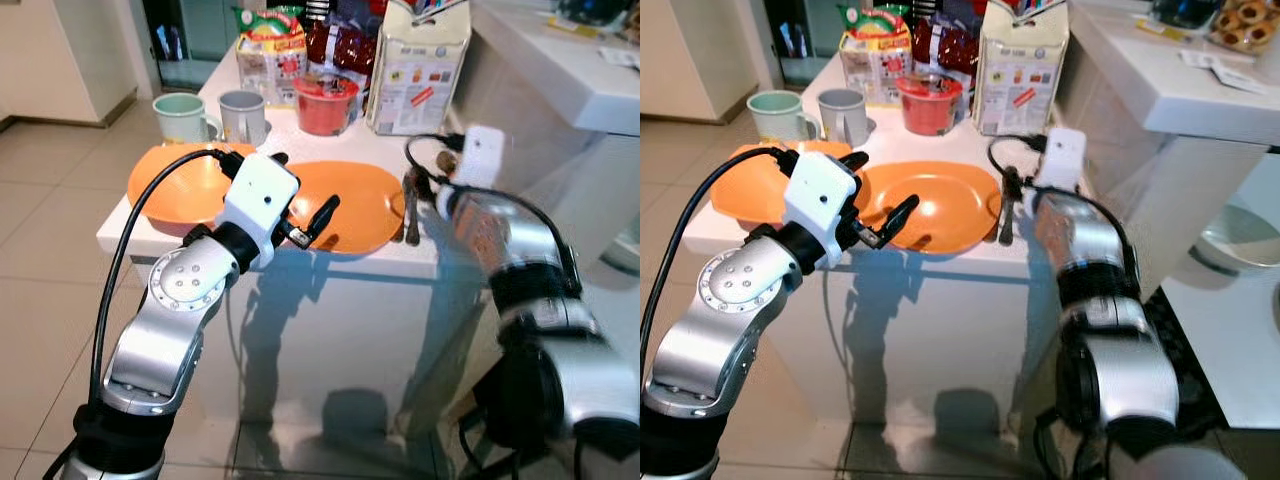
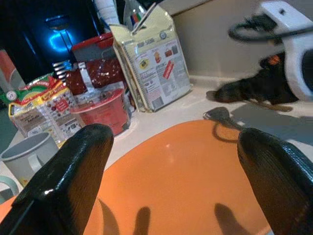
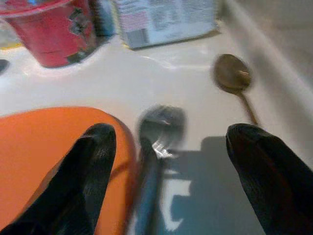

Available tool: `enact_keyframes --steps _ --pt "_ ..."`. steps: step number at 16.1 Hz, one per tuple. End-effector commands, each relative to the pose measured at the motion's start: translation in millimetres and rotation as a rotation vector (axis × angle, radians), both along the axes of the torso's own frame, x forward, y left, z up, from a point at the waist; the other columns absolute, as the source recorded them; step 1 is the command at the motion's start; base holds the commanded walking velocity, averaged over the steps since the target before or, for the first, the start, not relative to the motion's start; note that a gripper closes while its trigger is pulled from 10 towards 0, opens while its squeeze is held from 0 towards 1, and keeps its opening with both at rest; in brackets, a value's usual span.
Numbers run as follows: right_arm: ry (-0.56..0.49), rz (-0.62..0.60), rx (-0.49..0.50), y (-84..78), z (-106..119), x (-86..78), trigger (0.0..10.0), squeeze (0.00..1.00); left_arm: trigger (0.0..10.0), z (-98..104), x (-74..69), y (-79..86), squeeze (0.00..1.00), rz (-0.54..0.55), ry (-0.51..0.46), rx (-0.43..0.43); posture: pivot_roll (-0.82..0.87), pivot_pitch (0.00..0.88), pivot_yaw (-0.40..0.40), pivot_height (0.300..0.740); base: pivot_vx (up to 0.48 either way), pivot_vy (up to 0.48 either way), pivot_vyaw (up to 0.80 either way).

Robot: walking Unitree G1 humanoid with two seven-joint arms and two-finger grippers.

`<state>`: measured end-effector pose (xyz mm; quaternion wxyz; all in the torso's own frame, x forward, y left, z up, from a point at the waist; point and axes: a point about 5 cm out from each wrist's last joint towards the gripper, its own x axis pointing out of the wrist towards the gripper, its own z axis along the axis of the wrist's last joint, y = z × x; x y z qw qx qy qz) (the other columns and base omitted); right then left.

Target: Setting the table

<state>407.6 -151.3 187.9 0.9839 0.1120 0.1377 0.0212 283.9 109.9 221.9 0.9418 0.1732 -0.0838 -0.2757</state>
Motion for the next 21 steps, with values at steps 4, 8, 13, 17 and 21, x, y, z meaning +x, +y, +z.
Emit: enact_keyframes --steps 4,8,13,17,21 --pt "-0.03 -0.061 -0.056 -6.1 5 7.3 10.0 0.0 10.0 0 -6.1 -2.1 0.0 -0.013 0.007 -0.001 0.07 0.0 -0.071 0.74 0.0 0.0 0.0" --pt "-0.025 -0.148 -0.057 -13.8 2 8.4 10.0 0.0 10.0 3 -12.4 -4.6 0.0 -0.031 0.015 -0.003 0.09 0.0 -0.067 0.74 0.0 0.0 0.0" --pt "0.002 -0.192 -0.055 -26.9 -5 5.8 10.0 0.0 10.0 6 -22.9 2.3 0.0 -0.008 0.023 -0.007 0.11 0.0 -0.066 0.74 0.0 0.0 0.0" --pt "0.038 -0.12 -0.077 -22.2 -13 4.2 10.0 0.0 10.0 5 -27.4 5.7 0.0 0.003 0.045 0.007 0.12 0.0 -0.07 0.74 0.0 0.0 0.0" --pt "0.056 -0.11 -0.093 -22.3 -16 3.2 9.8 0.0 10.0 5 -29.5 6.1 0.0 0.009 0.053 0.008 0.12 0.0 -0.071 0.74 0.0 0.0 0.0"
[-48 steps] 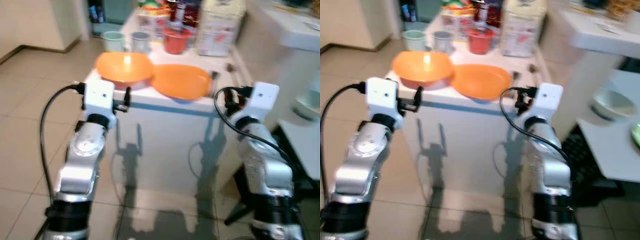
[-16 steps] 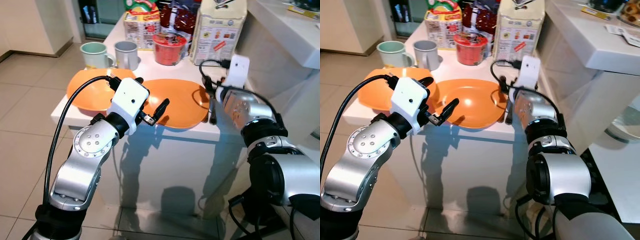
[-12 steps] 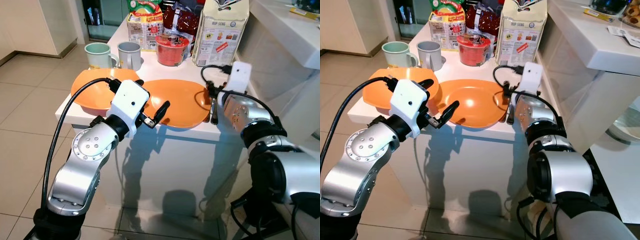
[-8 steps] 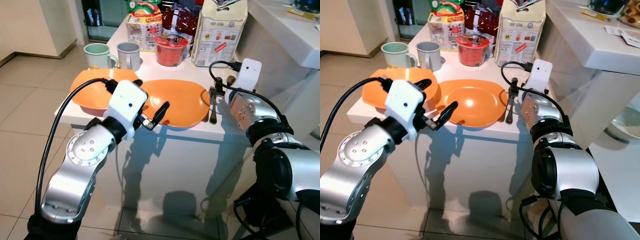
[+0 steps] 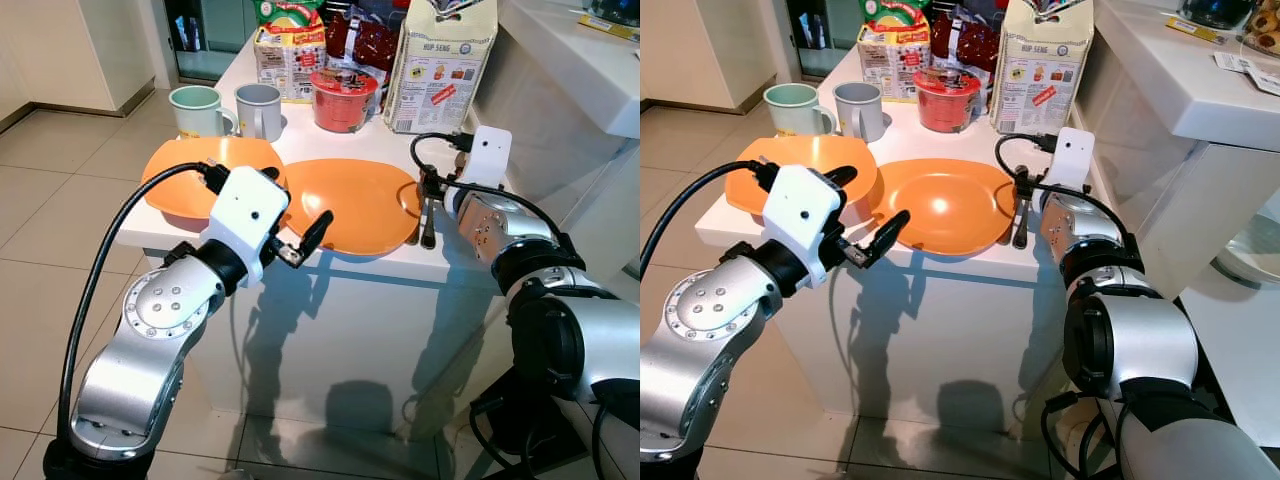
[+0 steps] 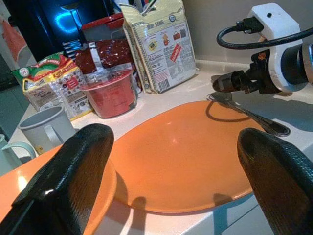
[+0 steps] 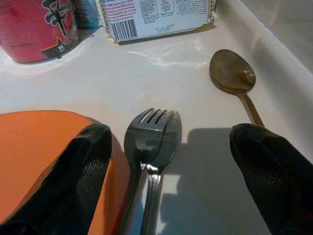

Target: Setting the table

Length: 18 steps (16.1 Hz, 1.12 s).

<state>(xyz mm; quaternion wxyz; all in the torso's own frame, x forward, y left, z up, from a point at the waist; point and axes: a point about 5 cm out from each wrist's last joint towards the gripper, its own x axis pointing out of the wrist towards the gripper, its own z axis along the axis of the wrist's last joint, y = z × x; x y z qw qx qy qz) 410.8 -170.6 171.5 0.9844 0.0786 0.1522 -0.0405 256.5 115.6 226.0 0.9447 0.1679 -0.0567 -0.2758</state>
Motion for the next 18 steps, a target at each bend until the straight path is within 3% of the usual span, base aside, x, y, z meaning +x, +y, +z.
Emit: enact_keyframes --steps 1,4,5,7,8,13,15,16,18 --pt "0.029 -0.011 -0.018 -4.2 -3 -1.2 9.6 0.0 10.0 0 -2.6 -0.3 0.0 -0.004 0.004 0.006 0.12 0.0 -0.069 0.74 0.0 0.0 0.0" --pt "0.059 -0.022 -0.008 -6.0 -10 -4.0 8.8 0.0 10.0 0 -2.5 -0.9 0.0 -0.01 0.01 0.008 0.12 0.0 -0.062 0.74 0.0 0.0 0.0" --pt "0.098 -0.009 0.004 -6.2 -18 -6.7 7.3 0.0 10.0 0 -2.6 -1.2 0.0 -0.013 0.012 0.011 0.11 0.0 -0.062 0.74 0.0 0.0 0.0" --pt "0.131 0.008 0.004 -6.7 -23 -9.0 8.3 0.0 10.0 0 -2.7 -1.6 0.0 -0.015 0.013 0.013 0.11 0.0 -0.063 0.74 0.0 0.0 0.0" --pt "0.145 0.017 -0.007 -7.4 -25 -9.9 9.4 0.0 10.0 0 -2.6 -2.0 0.0 -0.016 0.014 0.014 0.11 0.0 -0.063 0.74 0.0 0.0 0.0" --pt "0.187 0.015 -0.043 -14.5 -28 -12.4 10.0 0.0 10.0 1 -0.7 -3.7 0.0 -0.02 0.01 0.015 0.11 0.0 -0.064 0.74 0.0 0.0 0.0" --pt "0.189 0.011 -0.075 -23.1 -25 -12.6 8.1 0.0 10.0 2 0.2 -4.7 0.0 -0.02 0.004 0.012 0.11 0.0 -0.064 0.74 0.0 0.0 0.0" --pt "0.186 0.014 -0.092 -25.2 -24 -12.2 6.3 0.0 10.0 2 0.5 -4.9 0.0 -0.02 0.002 0.011 0.11 0.0 -0.065 0.74 0.0 0.0 0.0" --pt "0.154 0.026 -0.171 -35.2 -11 -9.0 6.4 0.0 10.0 3 2.3 -5.9 0.0 -0.021 -0.006 0.008 0.1 0.0 -0.064 0.74 0.0 0.0 0.0"
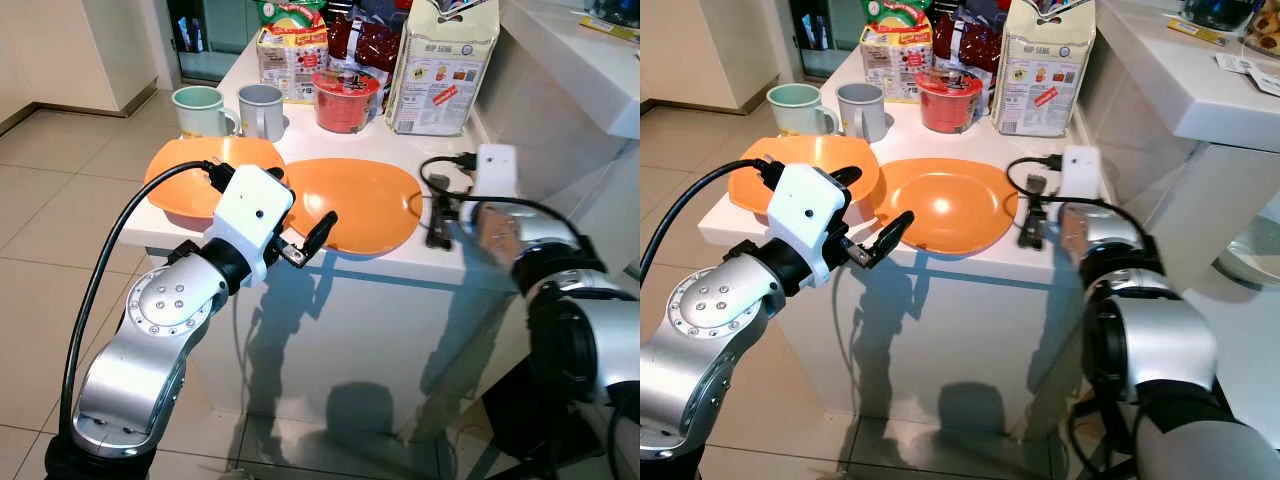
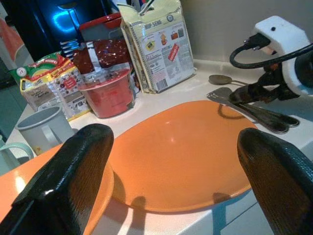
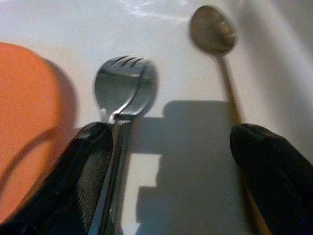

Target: Setting the table

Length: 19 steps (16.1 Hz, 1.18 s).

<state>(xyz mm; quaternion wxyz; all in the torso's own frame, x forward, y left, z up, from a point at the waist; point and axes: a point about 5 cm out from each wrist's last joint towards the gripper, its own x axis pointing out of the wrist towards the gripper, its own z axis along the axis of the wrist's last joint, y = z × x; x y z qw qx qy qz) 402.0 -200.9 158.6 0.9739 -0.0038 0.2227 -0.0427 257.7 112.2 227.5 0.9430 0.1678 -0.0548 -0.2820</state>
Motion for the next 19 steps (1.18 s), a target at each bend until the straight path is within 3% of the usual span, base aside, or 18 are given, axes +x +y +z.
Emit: enact_keyframes --steps 1,2,3,6,9,12,16,19 --pt "-0.015 0.009 -0.051 -7.5 9 1.8 7.7 0.0 10.0 2 1.7 -3.9 0.0 -0.012 -0.015 0.003 0.1 0.0 -0.064 0.74 0.0 0.0 0.0" --pt "-0.029 0.025 -0.076 -8.2 14 3.4 9.3 0.0 10.0 2 2.1 -4.9 0.0 -0.014 -0.018 0.001 0.1 0.0 -0.064 0.74 0.0 0.0 0.0" --pt "-0.046 0.046 -0.086 -6.7 19 5.2 10.0 0.0 10.0 3 2.7 -5.3 0.0 -0.014 -0.023 0.001 0.1 0.0 -0.065 0.74 0.0 0.0 0.0" --pt "-0.072 0.085 -0.058 -0.9 27 8.2 10.0 0.0 10.0 5 3.7 -4.9 0.0 -0.012 -0.03 0.001 0.1 0.0 -0.065 0.74 0.0 0.0 0.0" --pt "-0.111 0.128 0.102 12.1 34 11.2 10.0 0.0 10.0 5 4.9 -5.3 0.0 -0.012 -0.038 0.001 0.1 0.0 -0.07 0.74 0.0 0.0 0.0" --pt "-0.047 0.155 0.06 13.9 22 7.6 10.0 0.0 10.0 6 5.8 -6.6 0.0 -0.019 -0.044 0.004 0.09 0.0 -0.071 0.74 0.0 0.0 0.0" --pt "0.087 0.17 -0.007 5.0 -6 -3.9 10.0 0.0 10.0 6 6.6 -6.8 0.0 -0.029 -0.046 0.008 0.09 0.0 -0.067 0.74 0.0 0.0 0.0" --pt "0.146 0.189 -0.05 -1.4 -14 -9.0 10.0 0.0 10.0 5 6.7 -7.8 0.0 -0.037 -0.044 0.013 0.09 0.0 -0.066 0.74 0.0 0.0 0.0"
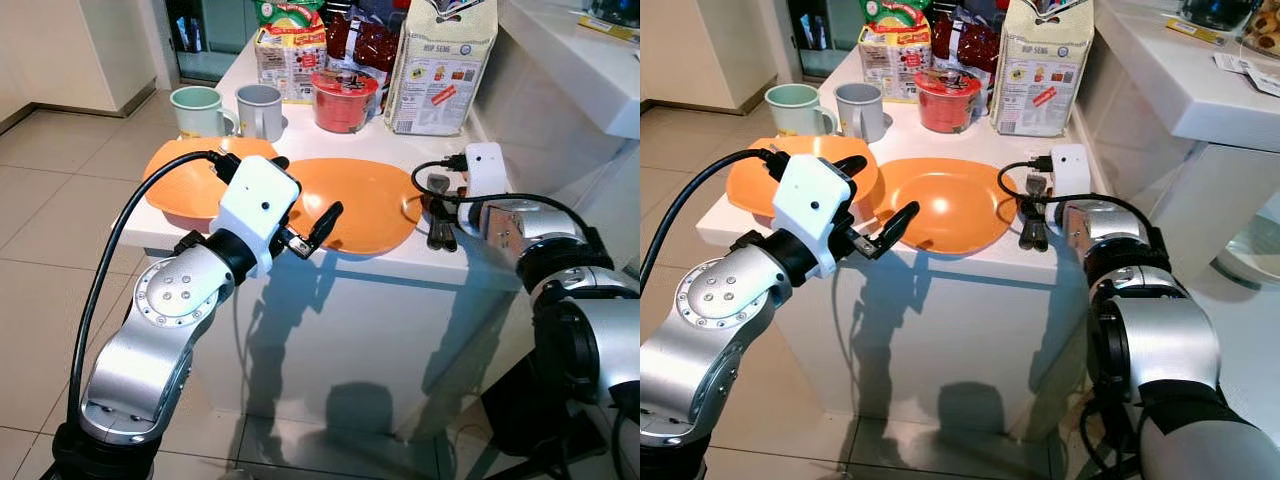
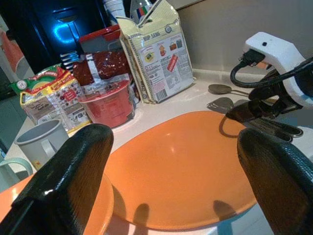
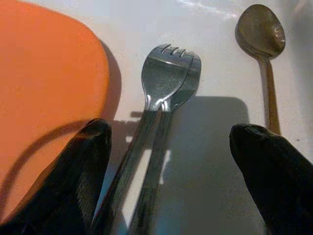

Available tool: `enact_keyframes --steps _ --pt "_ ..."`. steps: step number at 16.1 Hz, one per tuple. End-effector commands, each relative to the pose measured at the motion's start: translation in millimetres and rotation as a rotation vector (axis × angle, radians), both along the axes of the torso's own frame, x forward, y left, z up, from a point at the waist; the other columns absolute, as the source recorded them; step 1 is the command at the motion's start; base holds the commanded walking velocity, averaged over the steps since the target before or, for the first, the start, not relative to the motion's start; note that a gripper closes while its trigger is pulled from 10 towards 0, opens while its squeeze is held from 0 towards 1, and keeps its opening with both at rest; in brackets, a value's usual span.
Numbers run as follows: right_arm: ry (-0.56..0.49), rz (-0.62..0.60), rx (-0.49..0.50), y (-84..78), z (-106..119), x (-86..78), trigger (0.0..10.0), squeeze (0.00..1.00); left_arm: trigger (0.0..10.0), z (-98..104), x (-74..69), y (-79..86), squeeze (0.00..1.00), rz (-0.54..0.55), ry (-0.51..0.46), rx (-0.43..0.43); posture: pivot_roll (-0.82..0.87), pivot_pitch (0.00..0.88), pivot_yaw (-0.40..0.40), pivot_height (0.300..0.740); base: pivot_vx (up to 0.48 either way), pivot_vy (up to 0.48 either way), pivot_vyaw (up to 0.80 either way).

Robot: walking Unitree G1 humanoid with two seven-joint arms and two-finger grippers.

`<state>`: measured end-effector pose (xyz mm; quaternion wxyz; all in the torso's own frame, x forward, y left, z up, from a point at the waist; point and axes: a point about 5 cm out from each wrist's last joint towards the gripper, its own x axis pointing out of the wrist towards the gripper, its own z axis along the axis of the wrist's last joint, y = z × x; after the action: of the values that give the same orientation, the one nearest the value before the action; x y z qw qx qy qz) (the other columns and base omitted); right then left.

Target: Setting the table

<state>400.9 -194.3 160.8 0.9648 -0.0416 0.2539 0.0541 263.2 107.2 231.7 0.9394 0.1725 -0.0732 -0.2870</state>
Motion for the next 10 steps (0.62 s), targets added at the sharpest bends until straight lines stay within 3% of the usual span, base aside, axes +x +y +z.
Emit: enact_keyframes --steps 1,5,7,9,10 --pt "0.081 -0.012 -0.042 -10.3 -17 -8.6 10.0 0.0 10.0 2 1.6 -3.0 0.0 -0.02 -0.009 0.013 0.09 0.0 -0.067 0.74 0.0 0.0 0.0" --pt "0.03 -0.059 -0.114 -32.7 1 -5.9 10.0 0.0 10.0 3 2.8 -3.4 0.0 -0.023 -0.016 0.013 0.08 0.0 -0.064 0.74 0.0 0.0 0.0" --pt "-0.003 -0.069 -0.101 -35.8 9 -3.8 10.0 0.0 10.0 3 3.4 -3.6 0.0 -0.025 -0.019 0.013 0.08 0.0 -0.063 0.74 0.0 0.0 0.0" --pt "-0.047 -0.083 -0.035 -34.1 21 0.0 10.0 0.0 10.0 4 4.1 -3.7 0.0 -0.025 -0.022 0.014 0.08 0.0 -0.062 0.74 0.0 0.0 0.0" --pt "-0.071 -0.07 0.058 -26.2 25 2.8 10.0 0.0 10.0 4 4.5 -3.6 0.0 -0.023 -0.025 0.015 0.08 0.0 -0.063 0.74 0.0 0.0 0.0"
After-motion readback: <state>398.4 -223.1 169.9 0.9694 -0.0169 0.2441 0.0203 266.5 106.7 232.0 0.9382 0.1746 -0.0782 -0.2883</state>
